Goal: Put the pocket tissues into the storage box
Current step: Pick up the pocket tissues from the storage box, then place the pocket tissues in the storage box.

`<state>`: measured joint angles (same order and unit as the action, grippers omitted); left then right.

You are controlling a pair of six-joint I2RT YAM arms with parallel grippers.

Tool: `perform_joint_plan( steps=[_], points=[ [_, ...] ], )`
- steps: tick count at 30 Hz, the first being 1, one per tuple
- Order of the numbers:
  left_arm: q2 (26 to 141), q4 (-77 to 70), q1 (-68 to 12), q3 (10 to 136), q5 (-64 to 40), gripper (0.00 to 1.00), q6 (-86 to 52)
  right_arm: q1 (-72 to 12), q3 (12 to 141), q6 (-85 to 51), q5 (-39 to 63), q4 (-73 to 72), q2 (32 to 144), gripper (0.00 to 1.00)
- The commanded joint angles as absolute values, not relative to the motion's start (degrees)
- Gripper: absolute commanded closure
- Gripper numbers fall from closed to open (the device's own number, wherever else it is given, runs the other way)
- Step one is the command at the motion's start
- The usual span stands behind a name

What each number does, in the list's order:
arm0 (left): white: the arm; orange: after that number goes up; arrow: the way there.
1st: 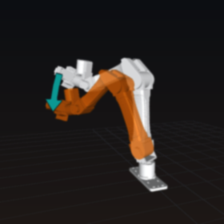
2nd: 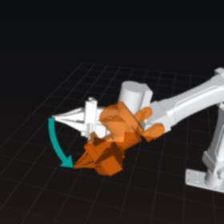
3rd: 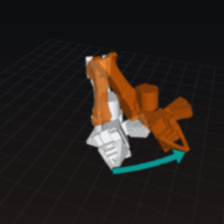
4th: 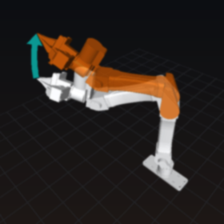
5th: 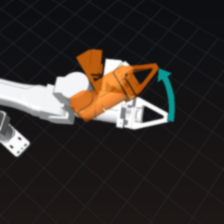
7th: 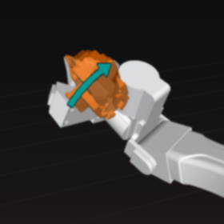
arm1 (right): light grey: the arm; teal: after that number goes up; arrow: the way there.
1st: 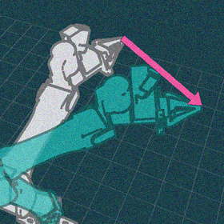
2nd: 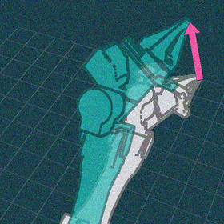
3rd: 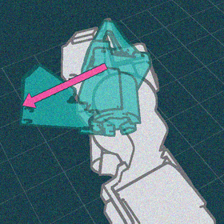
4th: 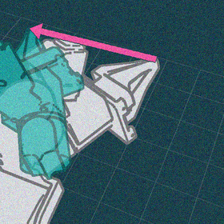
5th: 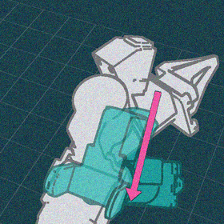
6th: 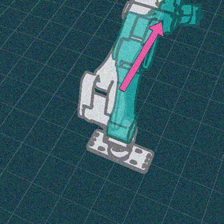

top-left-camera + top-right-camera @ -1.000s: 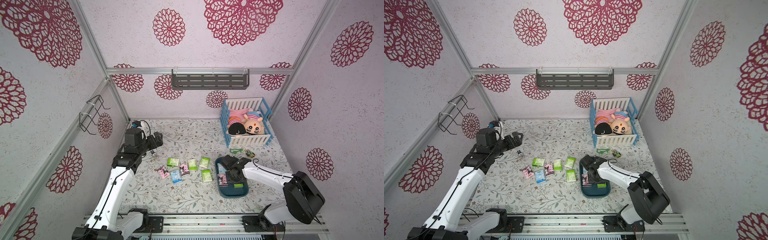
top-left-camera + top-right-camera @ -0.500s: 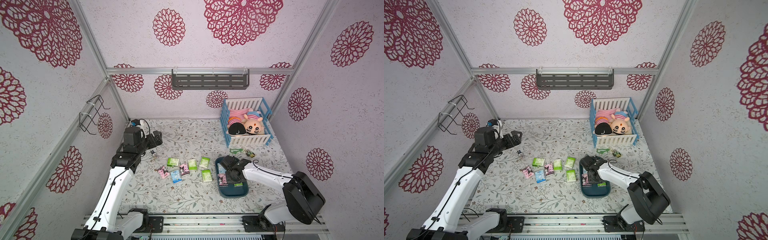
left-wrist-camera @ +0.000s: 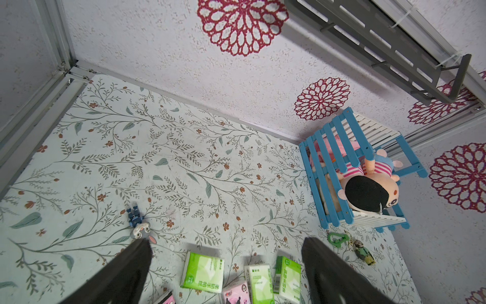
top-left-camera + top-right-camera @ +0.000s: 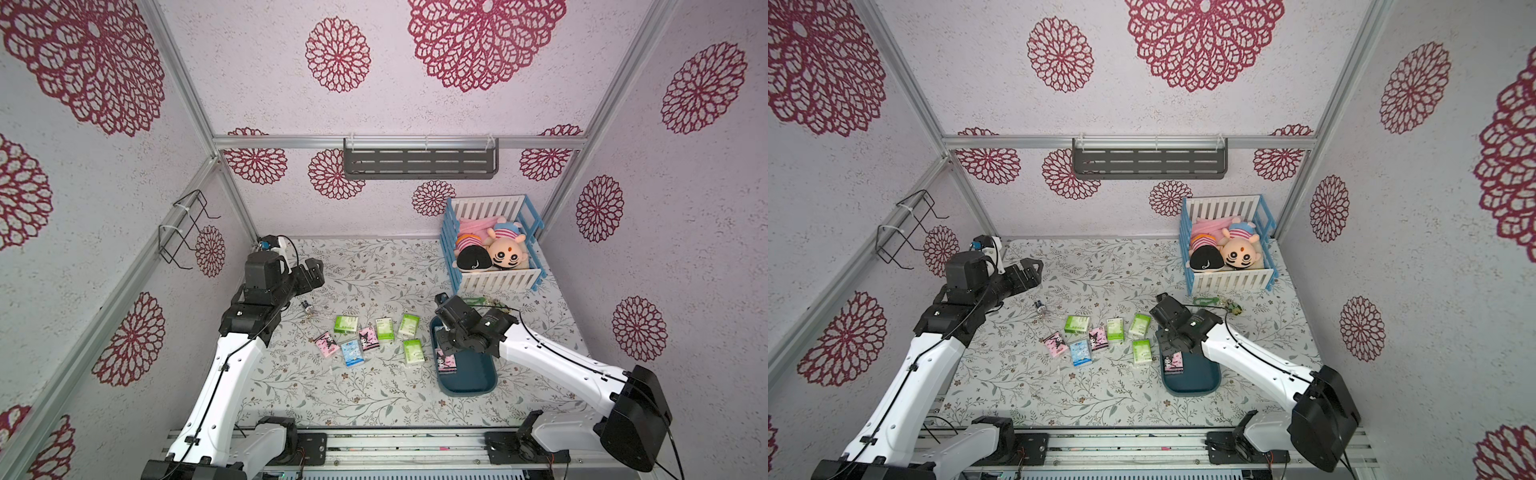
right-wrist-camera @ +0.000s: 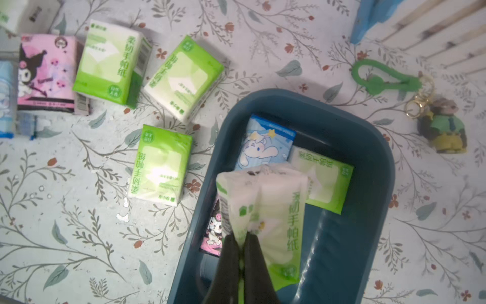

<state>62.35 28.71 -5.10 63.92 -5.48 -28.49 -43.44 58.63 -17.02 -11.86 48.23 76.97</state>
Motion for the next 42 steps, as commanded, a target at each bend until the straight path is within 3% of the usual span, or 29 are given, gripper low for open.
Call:
perform_joint_plan(
  steps=[1, 12, 15, 18, 21, 26, 29, 42],
  points=[
    [61.1, 29.8, -5.5, 64.5, -4.8, 0.03, -27.2, -43.7, 58.5, -12.9, -12.4, 46.5, 79.3, 1.00],
    [59.9, 31.4, -5.4, 64.6, -3.4, 0.03, -25.8, -43.8, 56.1, -12.2, -12.8, 42.0, 81.8, 1.00],
    [59.6, 31.5, -5.5, 64.6, -3.4, 0.03, -25.9, -43.8, 55.6, -12.0, -12.8, 40.8, 82.1, 0.77],
    [59.3, 31.3, -5.4, 64.1, -3.1, 0.03, -26.1, -43.5, 55.4, -14.3, -13.1, 40.4, 80.6, 0.43],
    [59.5, 30.9, -5.4, 63.7, -3.3, 0.03, -26.5, -42.1, 54.9, -18.4, -12.7, 40.3, 77.3, 0.30],
    [59.9, 30.4, -5.4, 64.0, -3.9, 0.03, -26.8, -34.2, 51.8, -31.4, -8.3, 42.8, 69.7, 0.28],
    [60.2, 30.2, -5.4, 64.1, -4.3, 0.03, -27.0, -30.9, 46.0, -39.5, -1.2, 40.6, 64.5, 0.34],
    [59.9, 30.1, -5.4, 63.7, -4.3, 0.03, -27.2, -29.9, 29.4, -59.5, 9.3, 19.5, 56.6, 0.41]
  ],
)
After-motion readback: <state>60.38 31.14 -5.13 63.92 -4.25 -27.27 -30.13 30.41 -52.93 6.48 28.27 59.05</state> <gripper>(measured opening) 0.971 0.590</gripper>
